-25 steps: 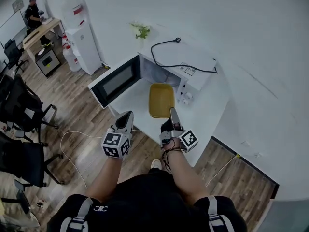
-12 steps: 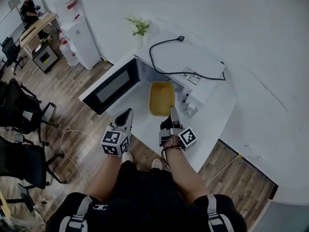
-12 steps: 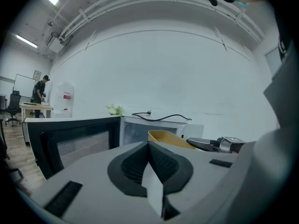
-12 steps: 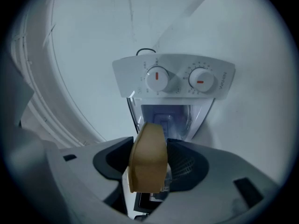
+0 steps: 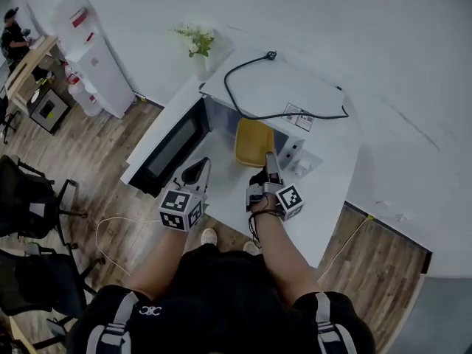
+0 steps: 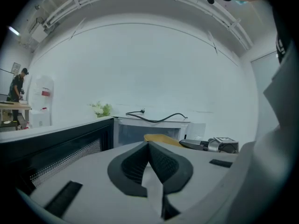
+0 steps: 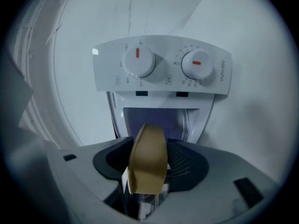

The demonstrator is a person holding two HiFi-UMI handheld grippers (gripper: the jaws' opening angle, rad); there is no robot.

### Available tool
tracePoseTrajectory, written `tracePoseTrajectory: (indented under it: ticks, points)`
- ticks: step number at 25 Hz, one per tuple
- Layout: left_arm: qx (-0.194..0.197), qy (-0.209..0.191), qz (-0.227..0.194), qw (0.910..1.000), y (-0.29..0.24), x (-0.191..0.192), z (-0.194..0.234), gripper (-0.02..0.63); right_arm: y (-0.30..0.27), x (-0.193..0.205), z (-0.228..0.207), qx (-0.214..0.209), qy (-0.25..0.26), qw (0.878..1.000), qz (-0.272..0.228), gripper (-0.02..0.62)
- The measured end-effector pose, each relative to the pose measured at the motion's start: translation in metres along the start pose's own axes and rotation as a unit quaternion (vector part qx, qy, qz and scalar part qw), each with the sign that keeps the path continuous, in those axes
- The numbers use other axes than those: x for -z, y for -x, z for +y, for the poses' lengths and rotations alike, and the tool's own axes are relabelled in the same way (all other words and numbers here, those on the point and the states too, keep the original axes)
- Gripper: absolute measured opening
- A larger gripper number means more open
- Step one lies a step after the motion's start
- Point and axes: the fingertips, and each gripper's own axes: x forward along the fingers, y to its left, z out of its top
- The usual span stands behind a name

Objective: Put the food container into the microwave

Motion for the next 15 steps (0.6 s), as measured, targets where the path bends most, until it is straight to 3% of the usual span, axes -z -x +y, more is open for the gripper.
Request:
tracePoseTrajectory:
  ticks: [15]
  points:
    - [0.108, -0.019, 0.011, 0.9939, -0.041, 0.003, 0.055, 0.002, -0.077, -0.009, -0.045, 0.061, 0.032, 0.987, -0.145, 0.235]
